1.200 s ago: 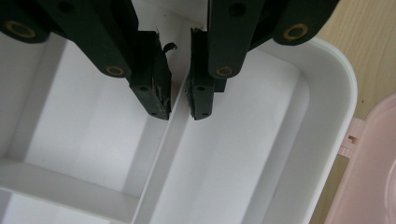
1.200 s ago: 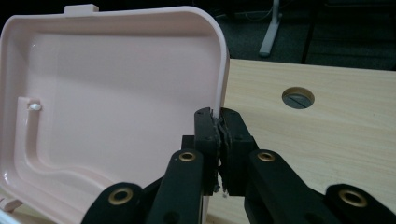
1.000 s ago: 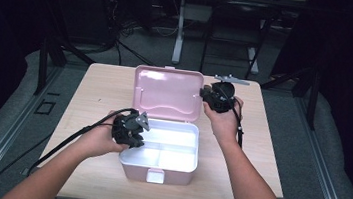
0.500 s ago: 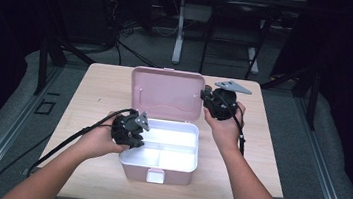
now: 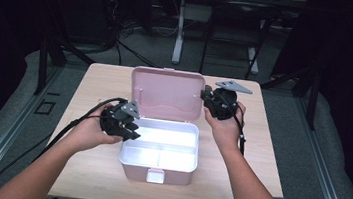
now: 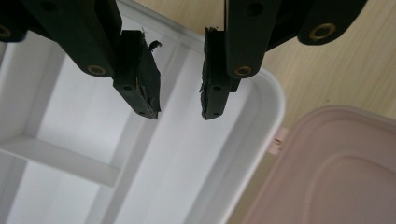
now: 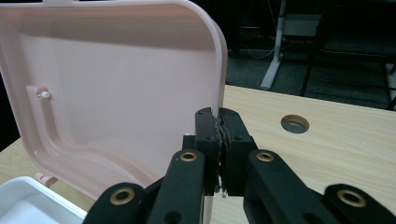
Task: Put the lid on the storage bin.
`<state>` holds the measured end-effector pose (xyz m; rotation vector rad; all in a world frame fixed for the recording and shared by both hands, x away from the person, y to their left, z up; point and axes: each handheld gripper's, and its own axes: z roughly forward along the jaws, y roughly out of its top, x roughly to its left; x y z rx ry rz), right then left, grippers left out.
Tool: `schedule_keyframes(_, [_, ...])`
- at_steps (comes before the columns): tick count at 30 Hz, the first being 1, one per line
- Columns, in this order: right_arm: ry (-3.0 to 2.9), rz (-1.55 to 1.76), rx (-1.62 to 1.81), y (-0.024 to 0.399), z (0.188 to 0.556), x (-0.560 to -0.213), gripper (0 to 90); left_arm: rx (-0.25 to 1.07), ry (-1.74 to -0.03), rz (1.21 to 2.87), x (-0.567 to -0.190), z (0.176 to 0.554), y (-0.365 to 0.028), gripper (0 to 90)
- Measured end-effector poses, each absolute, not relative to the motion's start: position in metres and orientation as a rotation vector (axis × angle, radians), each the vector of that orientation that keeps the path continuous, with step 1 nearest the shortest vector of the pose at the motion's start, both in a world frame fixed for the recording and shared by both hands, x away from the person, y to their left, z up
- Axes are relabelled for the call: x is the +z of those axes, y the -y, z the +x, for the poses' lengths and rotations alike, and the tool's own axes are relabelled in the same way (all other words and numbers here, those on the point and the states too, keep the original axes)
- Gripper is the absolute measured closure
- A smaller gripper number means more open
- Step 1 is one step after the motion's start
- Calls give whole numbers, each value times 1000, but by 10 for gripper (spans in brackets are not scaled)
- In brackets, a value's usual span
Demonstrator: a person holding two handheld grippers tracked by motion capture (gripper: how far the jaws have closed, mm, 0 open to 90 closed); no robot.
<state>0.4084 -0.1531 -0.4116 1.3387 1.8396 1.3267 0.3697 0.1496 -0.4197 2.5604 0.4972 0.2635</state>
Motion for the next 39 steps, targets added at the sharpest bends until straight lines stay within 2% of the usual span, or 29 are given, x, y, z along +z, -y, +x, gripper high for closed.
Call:
schedule_keyframes(8, [-1839, 1334, 1329, 153, 408, -412, 875, 398, -687, 2300, -407, 385, -173, 677])
schedule_keyframes(13, [-1837, 1330, 1332, 153, 408, -412, 874, 514, -814, 2176, -404, 394, -188, 631])
schedule_keyframes(23, [-1825, 1330, 1346, 154, 406, -413, 875, 635, -950, 1993, -396, 409, -200, 609])
schedule_keyframes(30, [-1819, 1321, 1359, 154, 405, -414, 875, 638, -969, 1901, -396, 417, -192, 594])
schedule_keyframes(39, [-1814, 1315, 1369, 155, 402, -414, 875, 595, -975, 1822, -400, 426, -180, 704])
